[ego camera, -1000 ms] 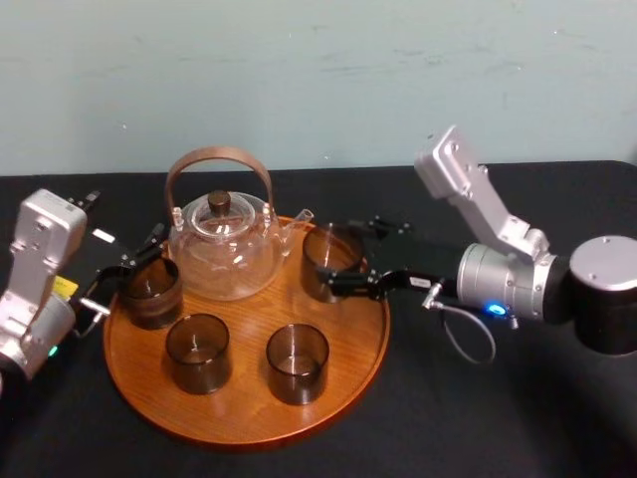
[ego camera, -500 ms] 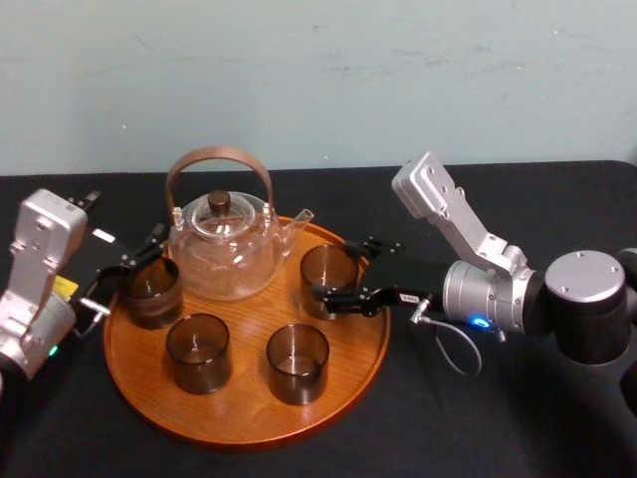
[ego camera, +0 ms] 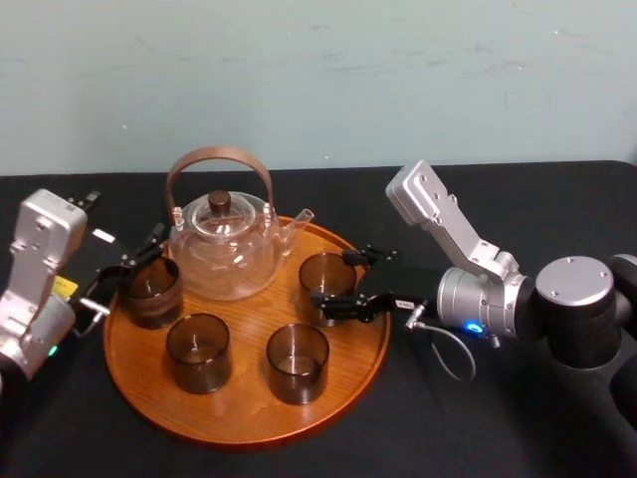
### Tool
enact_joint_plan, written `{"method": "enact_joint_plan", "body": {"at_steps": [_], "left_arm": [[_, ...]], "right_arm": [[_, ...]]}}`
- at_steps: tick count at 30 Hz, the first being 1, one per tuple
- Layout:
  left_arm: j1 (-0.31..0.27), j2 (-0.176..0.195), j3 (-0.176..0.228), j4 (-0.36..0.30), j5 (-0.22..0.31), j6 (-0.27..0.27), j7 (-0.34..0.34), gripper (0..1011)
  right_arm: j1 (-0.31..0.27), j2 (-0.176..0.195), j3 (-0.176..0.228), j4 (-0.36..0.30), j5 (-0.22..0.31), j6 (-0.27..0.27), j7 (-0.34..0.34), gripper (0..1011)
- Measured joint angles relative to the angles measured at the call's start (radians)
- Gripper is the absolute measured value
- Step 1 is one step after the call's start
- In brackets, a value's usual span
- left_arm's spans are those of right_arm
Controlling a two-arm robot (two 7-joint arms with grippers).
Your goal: Pick up the glass from the table and place it on the tray.
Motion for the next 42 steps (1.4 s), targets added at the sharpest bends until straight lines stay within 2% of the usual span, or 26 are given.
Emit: {"method": "enact_joint_plan", "body": {"at_steps": [18, 21, 24, 42], "left_arm": [[0.000, 0.000, 0.000, 0.000, 0.000, 0.000, 0.000, 1001], [0.000, 0.000, 0.000, 0.000, 0.000, 0.000, 0.000, 1002], [0.000, 0.000, 0.000, 0.000, 0.000, 0.000, 0.000, 1001], [0.000, 0.000, 0.000, 0.000, 0.000, 0.000, 0.000, 1001]], "right_arm": [[-0.002, -0.001, 0.002, 0.000, -0.006, 0.004, -0.008, 886], [-0.002, -0.001, 0.002, 0.000, -0.006, 0.004, -0.007, 917], [-0.002, -0.001, 0.002, 0.000, -0.005, 0.004, -0.007, 1002], [-0.002, -0.001, 0.002, -0.001, -0.004, 0.004, -0.006, 1002]]}}
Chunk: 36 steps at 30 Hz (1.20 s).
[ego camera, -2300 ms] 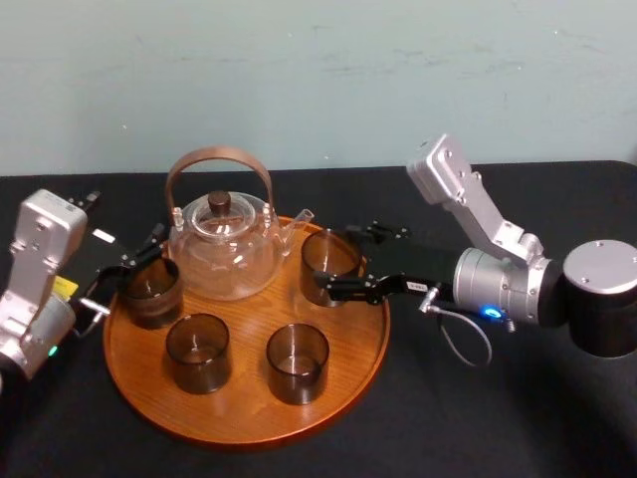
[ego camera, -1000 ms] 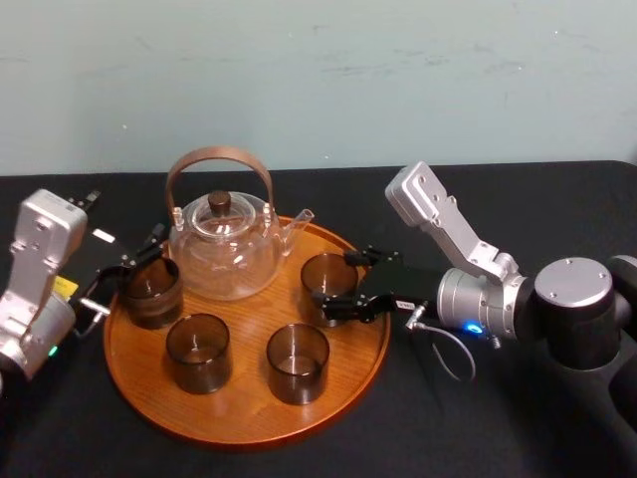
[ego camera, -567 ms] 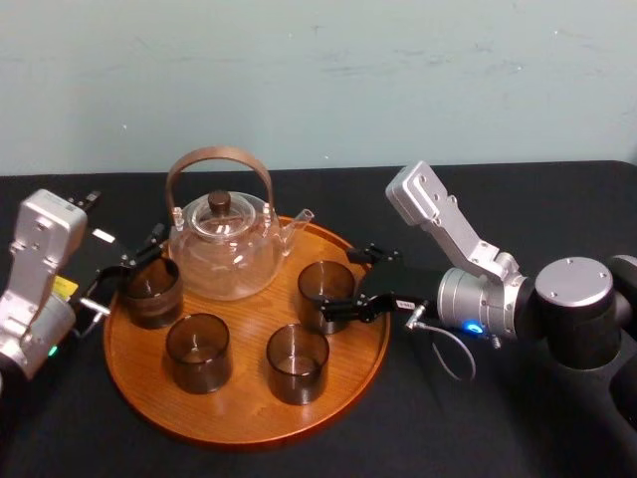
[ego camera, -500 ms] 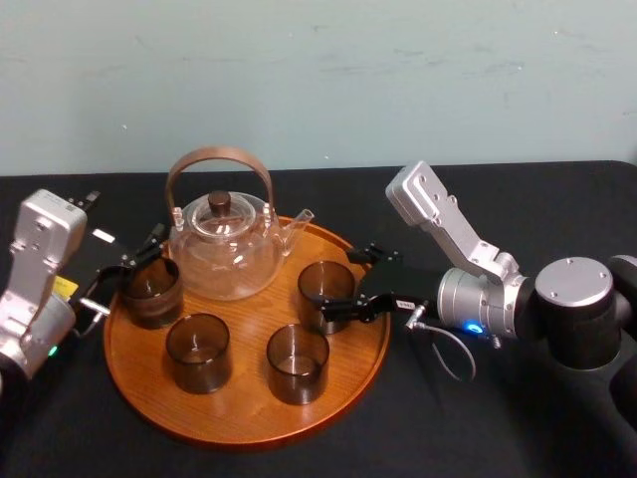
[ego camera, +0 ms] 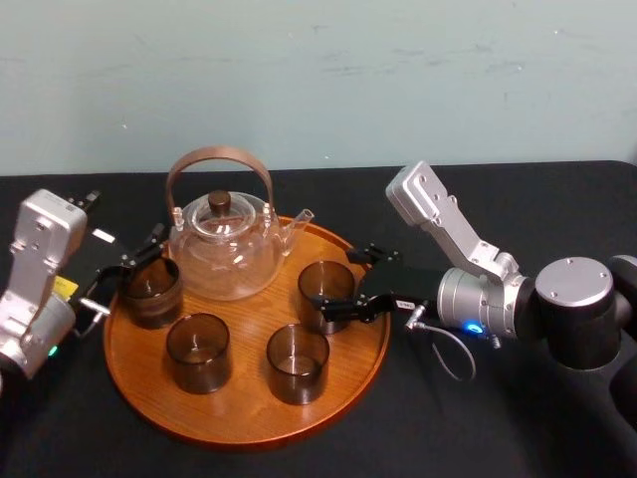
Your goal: Pick up the glass from the table and place it on the tray.
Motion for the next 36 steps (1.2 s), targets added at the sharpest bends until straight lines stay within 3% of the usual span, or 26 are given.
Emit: {"method": "enact_joint_plan", "body": {"at_steps": [6, 17, 30, 36], "left_arm": [[0.000, 0.000, 0.000, 0.000, 0.000, 0.000, 0.000, 1001], [0.000, 0.000, 0.000, 0.000, 0.000, 0.000, 0.000, 1002], [0.000, 0.000, 0.000, 0.000, 0.000, 0.000, 0.000, 1001], [0.000, 0.000, 0.000, 0.000, 0.000, 0.000, 0.000, 1002]], "right_arm": [[-0.013, 0.014, 0.012, -0.016, 0.018, -0.001, 0.015, 1002], [-0.084, 0.092, 0.056, -0.109, 0.065, 0.004, 0.018, 1002], [-0.223, 0.213, 0.154, -0.251, 0.144, -0.010, -0.018, 1002], [-0.264, 0.244, 0.191, -0.284, 0.172, -0.036, -0.031, 1002]]}}
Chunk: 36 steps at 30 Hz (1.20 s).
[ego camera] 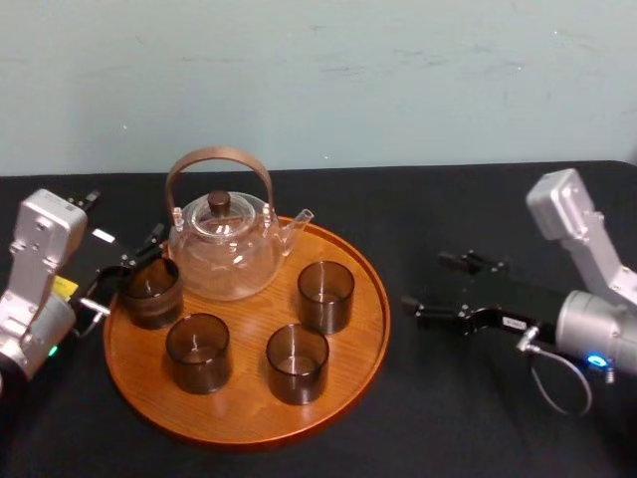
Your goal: Pick up the glass from the table and place it on the tray.
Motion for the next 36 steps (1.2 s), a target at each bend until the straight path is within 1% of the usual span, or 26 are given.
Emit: {"method": "enact_joint_plan", "body": {"at_steps": [4, 5, 6, 7, 10, 12, 15, 18, 19, 22, 25, 29, 30, 36], "left_arm": [[0.000, 0.000, 0.000, 0.000, 0.000, 0.000, 0.000, 1001], [0.000, 0.000, 0.000, 0.000, 0.000, 0.000, 0.000, 1001], [0.000, 0.000, 0.000, 0.000, 0.000, 0.000, 0.000, 1001], [0.000, 0.000, 0.000, 0.000, 0.000, 0.000, 0.000, 1001], [0.000, 0.000, 0.000, 0.000, 0.000, 0.000, 0.000, 1001], [0.000, 0.000, 0.000, 0.000, 0.000, 0.000, 0.000, 1002], [0.000, 0.000, 0.000, 0.000, 0.000, 0.000, 0.000, 1002], [0.000, 0.000, 0.000, 0.000, 0.000, 0.000, 0.000, 1001], [0.000, 0.000, 0.000, 0.000, 0.000, 0.000, 0.000, 1002], [0.000, 0.000, 0.000, 0.000, 0.000, 0.000, 0.000, 1002], [0.000, 0.000, 0.000, 0.000, 0.000, 0.000, 0.000, 1001], [0.000, 0.000, 0.000, 0.000, 0.000, 0.000, 0.000, 1001], [0.000, 0.000, 0.000, 0.000, 0.000, 0.000, 0.000, 1001], [0.000, 0.000, 0.000, 0.000, 0.000, 0.000, 0.000, 1001]], "right_arm": [[-0.024, 0.001, 0.040, -0.010, 0.015, -0.033, -0.039, 1002], [-0.024, 0.001, 0.040, -0.010, 0.015, -0.033, -0.039, 1002], [-0.030, -0.004, 0.056, -0.010, 0.018, -0.044, -0.057, 1002], [-0.033, -0.008, 0.063, -0.010, 0.019, -0.050, -0.066, 1002], [-0.041, -0.032, 0.095, -0.001, 0.020, -0.076, -0.111, 1002], [-0.043, -0.044, 0.106, 0.005, 0.018, -0.085, -0.131, 1002], [-0.045, -0.081, 0.130, 0.024, -0.004, -0.120, -0.184, 1002], [-0.045, -0.099, 0.138, 0.037, -0.017, -0.137, -0.204, 1002], [-0.045, -0.113, 0.142, 0.048, -0.026, -0.150, -0.216, 1002], [-0.044, -0.135, 0.149, 0.066, -0.035, -0.170, -0.230, 1002], [-0.045, -0.170, 0.158, 0.097, -0.055, -0.224, -0.248, 1002], [-0.045, -0.194, 0.163, 0.121, -0.064, -0.264, -0.249, 1002], [-0.045, -0.204, 0.164, 0.134, -0.069, -0.283, -0.248, 1002], [-0.044, -0.239, 0.165, 0.182, -0.084, -0.337, -0.230, 1002]]}}
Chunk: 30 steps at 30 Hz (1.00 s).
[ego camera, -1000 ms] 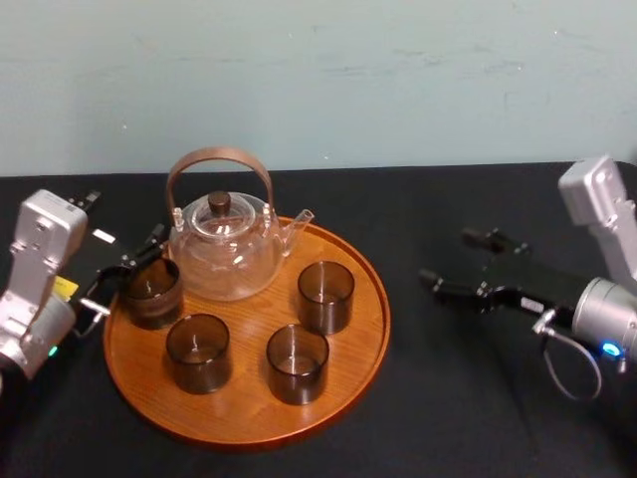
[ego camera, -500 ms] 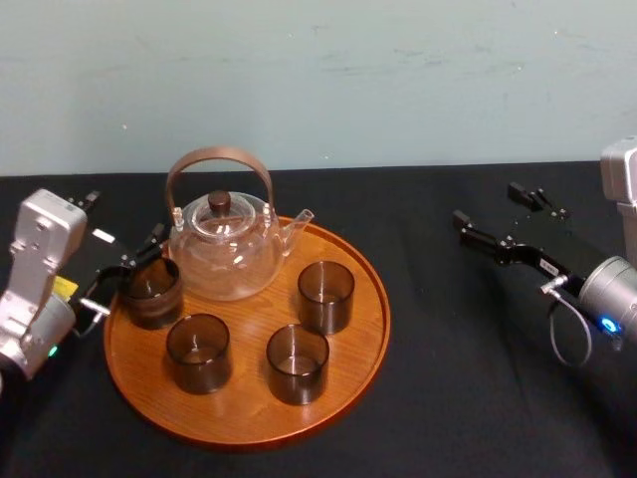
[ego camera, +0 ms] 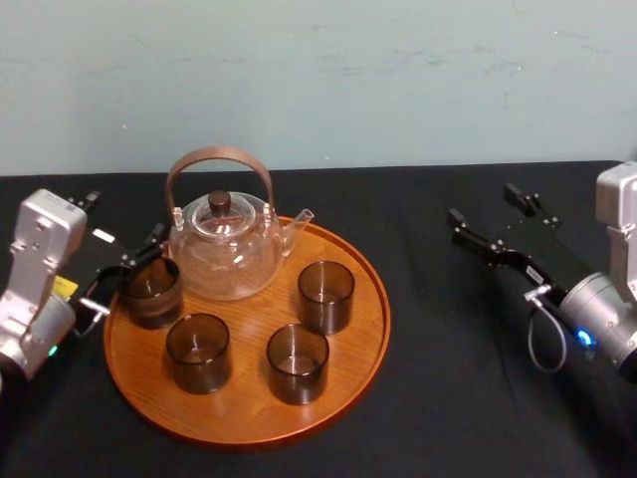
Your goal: Pick up the glass from the table and place it on the tray.
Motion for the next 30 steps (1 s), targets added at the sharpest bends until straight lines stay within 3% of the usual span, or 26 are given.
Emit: {"method": "enact_joint_plan", "body": {"at_steps": [12, 30], "left_arm": [[0.000, 0.000, 0.000, 0.000, 0.000, 0.000, 0.000, 1002], [0.000, 0.000, 0.000, 0.000, 0.000, 0.000, 0.000, 1001]], "right_arm": [[0.003, -0.041, 0.012, 0.060, -0.028, -0.033, 0.021, 1002], [0.004, -0.037, 0.009, 0.055, -0.024, -0.032, 0.022, 1002]]}}
